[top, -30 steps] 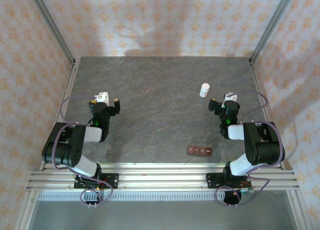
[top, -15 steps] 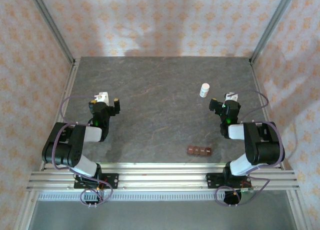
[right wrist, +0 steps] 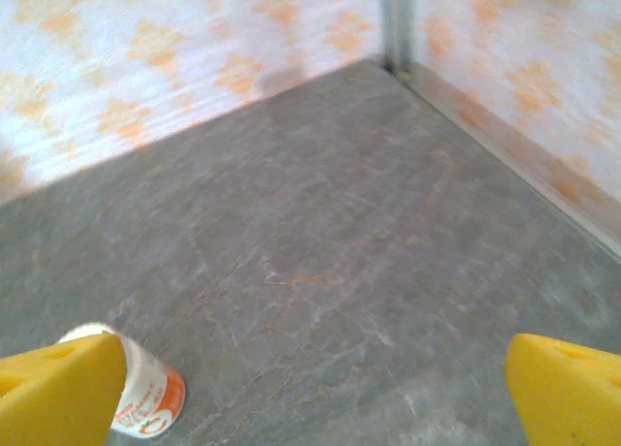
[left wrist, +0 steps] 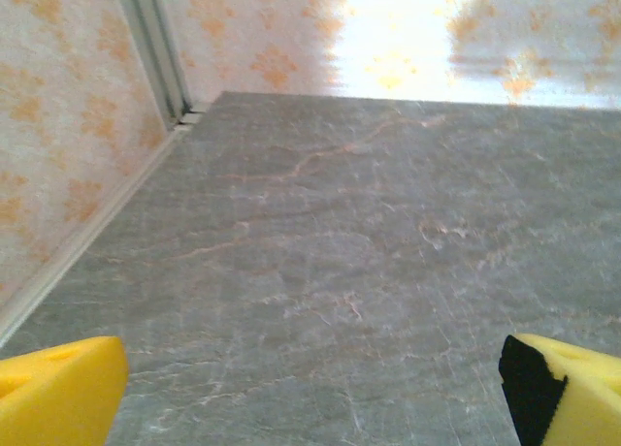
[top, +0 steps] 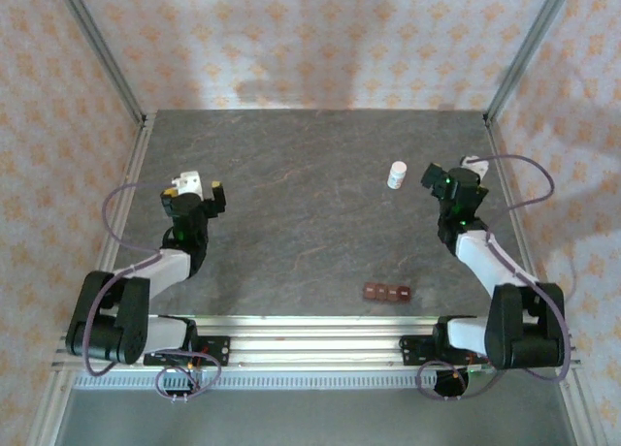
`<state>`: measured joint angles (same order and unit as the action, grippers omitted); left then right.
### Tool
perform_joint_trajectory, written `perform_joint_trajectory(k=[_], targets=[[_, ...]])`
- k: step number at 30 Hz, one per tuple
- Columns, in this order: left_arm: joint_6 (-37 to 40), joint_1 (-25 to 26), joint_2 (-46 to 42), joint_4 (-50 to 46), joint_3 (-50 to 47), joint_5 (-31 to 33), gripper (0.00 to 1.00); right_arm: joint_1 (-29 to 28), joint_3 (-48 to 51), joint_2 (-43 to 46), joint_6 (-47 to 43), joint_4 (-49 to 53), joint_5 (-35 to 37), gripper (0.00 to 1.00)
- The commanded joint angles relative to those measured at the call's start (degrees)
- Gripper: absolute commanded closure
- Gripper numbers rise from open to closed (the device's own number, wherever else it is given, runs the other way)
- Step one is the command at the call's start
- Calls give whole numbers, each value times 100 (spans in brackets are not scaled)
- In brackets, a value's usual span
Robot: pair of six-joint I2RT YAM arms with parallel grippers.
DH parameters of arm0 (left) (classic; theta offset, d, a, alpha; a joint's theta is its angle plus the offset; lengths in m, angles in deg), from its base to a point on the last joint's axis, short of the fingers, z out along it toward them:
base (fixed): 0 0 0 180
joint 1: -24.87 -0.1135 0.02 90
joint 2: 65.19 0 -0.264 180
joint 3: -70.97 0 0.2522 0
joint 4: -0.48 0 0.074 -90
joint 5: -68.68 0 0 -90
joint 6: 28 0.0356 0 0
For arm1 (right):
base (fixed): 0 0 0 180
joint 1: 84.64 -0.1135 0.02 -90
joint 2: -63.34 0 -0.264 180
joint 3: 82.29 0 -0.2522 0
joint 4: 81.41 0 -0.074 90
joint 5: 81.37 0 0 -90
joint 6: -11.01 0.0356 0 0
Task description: Sort the pills into containers
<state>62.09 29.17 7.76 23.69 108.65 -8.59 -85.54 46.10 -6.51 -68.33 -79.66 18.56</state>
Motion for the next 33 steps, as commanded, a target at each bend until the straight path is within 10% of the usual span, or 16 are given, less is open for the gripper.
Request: perform_joint_trajectory(k=[1, 12, 33], targets=[[-572, 28, -474, -1164, 536, 434, 0, 54, -521, 173, 2102, 2171, 1517, 0], [-2774, 263, -470, -5264, 3227, -1205, 0, -156, -1482, 92, 1960, 4927, -1238, 9], [-2847, 1794, 738, -5876, 4056, -1686, 0, -2327, -184, 871, 3147, 6514, -1661, 7]])
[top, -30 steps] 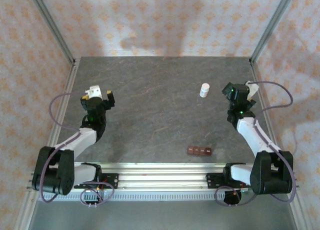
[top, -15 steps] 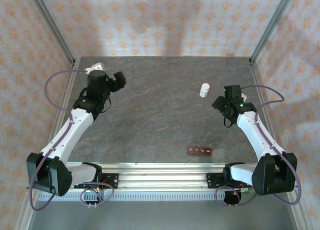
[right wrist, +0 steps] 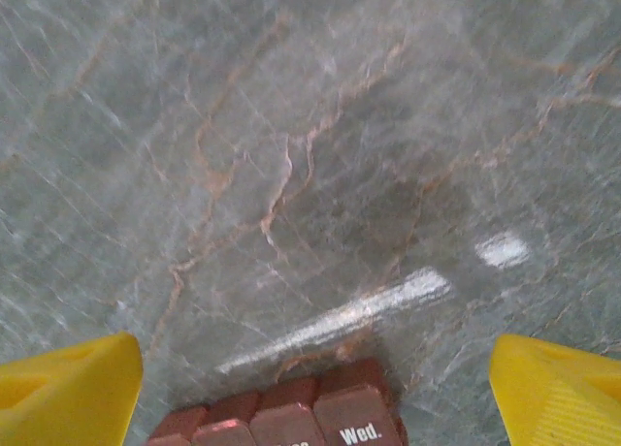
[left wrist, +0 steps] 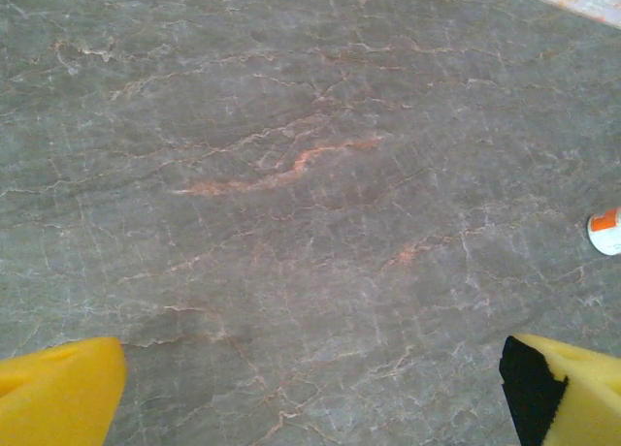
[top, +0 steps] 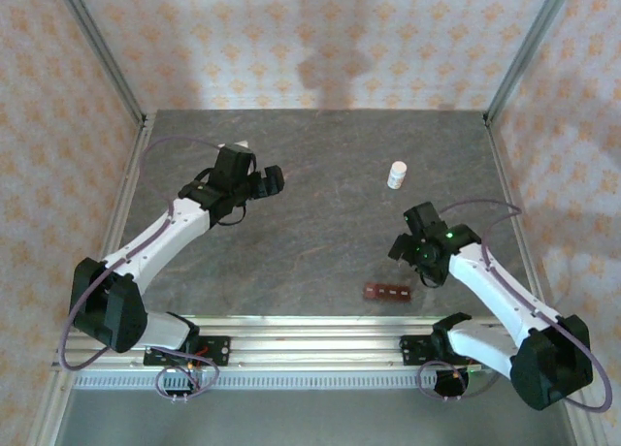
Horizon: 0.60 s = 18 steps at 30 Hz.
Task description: Sort the pills into containers
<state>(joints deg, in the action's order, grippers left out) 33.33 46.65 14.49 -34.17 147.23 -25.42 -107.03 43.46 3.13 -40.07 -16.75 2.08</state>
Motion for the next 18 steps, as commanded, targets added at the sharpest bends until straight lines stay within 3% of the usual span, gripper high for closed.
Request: perform_joint_trajectory(k=[1, 10, 18], targets=[[45, 54, 67, -100, 216, -25, 0, -291, 100, -151, 380, 222, -28, 7], [109, 89, 127, -17, 313, -96, 0, -1275, 311, -605, 1030, -2, 138, 7], [144, 114, 162, 14, 367, -136, 0, -1658, 557, -672, 1375, -139, 246, 6]])
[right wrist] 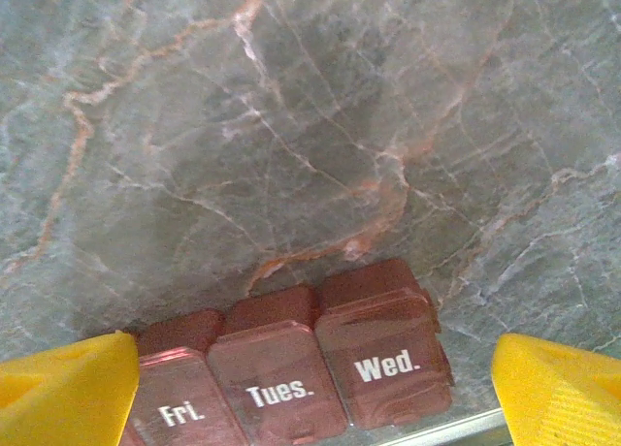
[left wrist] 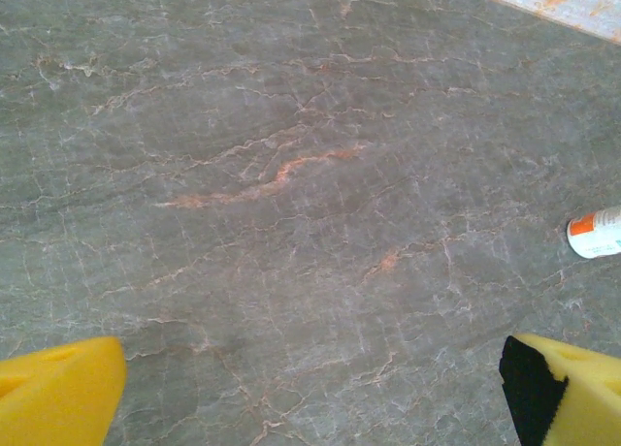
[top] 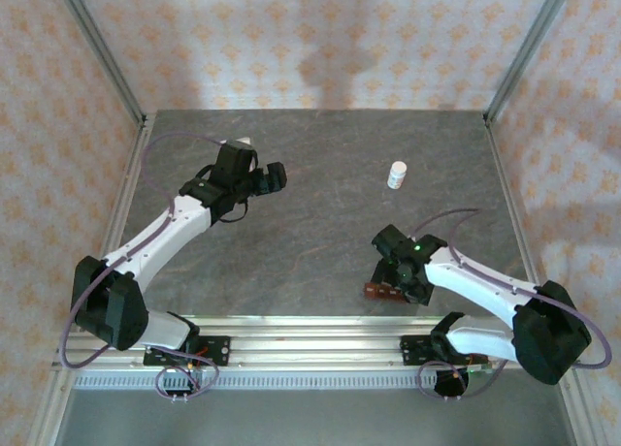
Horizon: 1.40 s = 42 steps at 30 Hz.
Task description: Sort the pills into containers
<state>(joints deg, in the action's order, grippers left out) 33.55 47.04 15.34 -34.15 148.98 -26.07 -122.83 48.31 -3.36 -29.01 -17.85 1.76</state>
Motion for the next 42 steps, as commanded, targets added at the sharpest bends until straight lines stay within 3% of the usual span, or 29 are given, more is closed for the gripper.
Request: perform_joint_trajectory(k=[1, 18, 31, 42], targets=[[131, 76, 87, 13, 203, -74, 0, -98, 96, -22, 286, -38, 283, 6], [192, 91, 156, -34, 242, -67, 0, -572, 121, -75, 922, -1160, -411, 5], [199, 111, 236, -72, 374, -108, 0, -1012, 69, -80, 1198, -1281, -462, 5], [233, 114, 203, -115, 385, -94, 0, -1669, -513, -1119, 1269, -1585, -431, 4]])
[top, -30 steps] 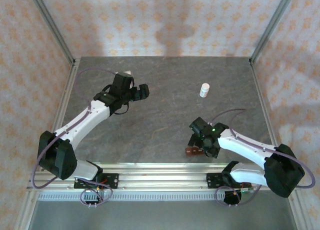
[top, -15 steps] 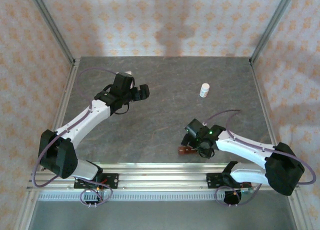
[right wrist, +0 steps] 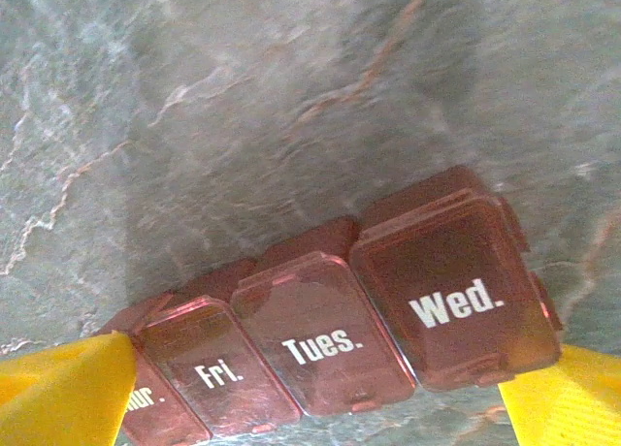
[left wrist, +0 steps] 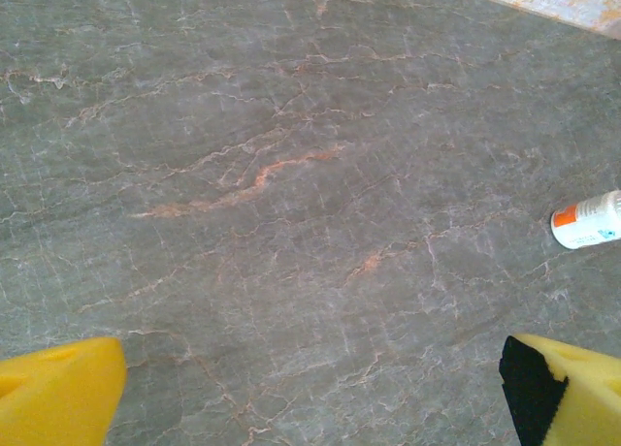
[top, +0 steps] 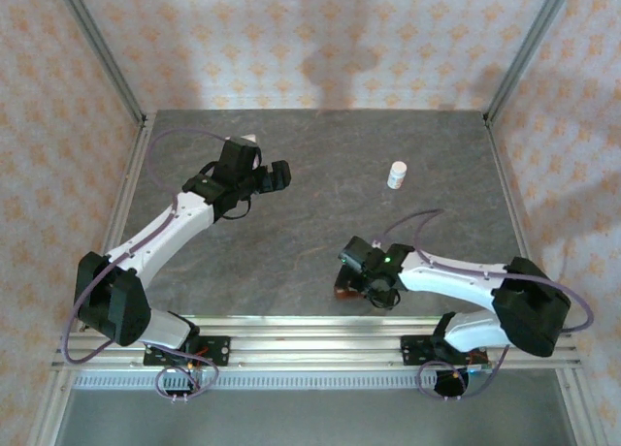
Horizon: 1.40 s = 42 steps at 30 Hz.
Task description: Sort the pills into containers
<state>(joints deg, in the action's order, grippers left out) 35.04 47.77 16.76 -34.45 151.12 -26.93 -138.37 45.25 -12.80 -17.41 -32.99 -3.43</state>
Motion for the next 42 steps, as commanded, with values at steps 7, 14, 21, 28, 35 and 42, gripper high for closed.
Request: perform_joint_trajectory(k=[7, 14, 21, 28, 35, 42], targets=[[138, 43, 66, -128, 219, 16, 0, -183, -630, -623, -5, -243, 95, 4], [165, 48, 131, -159, 265, 15, 0, -182, -1085, -984, -83, -428, 153, 4], [193, 48, 181, -234, 358, 10, 0, -172, -1623, -1394, -117, -591, 336, 4], [228, 45, 163, -239, 381, -4, 0, -159, -1951, -1495, -190, -315, 437, 4], [385, 44, 259, -382, 531, 97, 0, -171, -1296, -655, -12, -144, 512, 3], [444, 41, 286, -509, 616, 240, 0, -232, -896, -389, 50, -289, 239, 4]])
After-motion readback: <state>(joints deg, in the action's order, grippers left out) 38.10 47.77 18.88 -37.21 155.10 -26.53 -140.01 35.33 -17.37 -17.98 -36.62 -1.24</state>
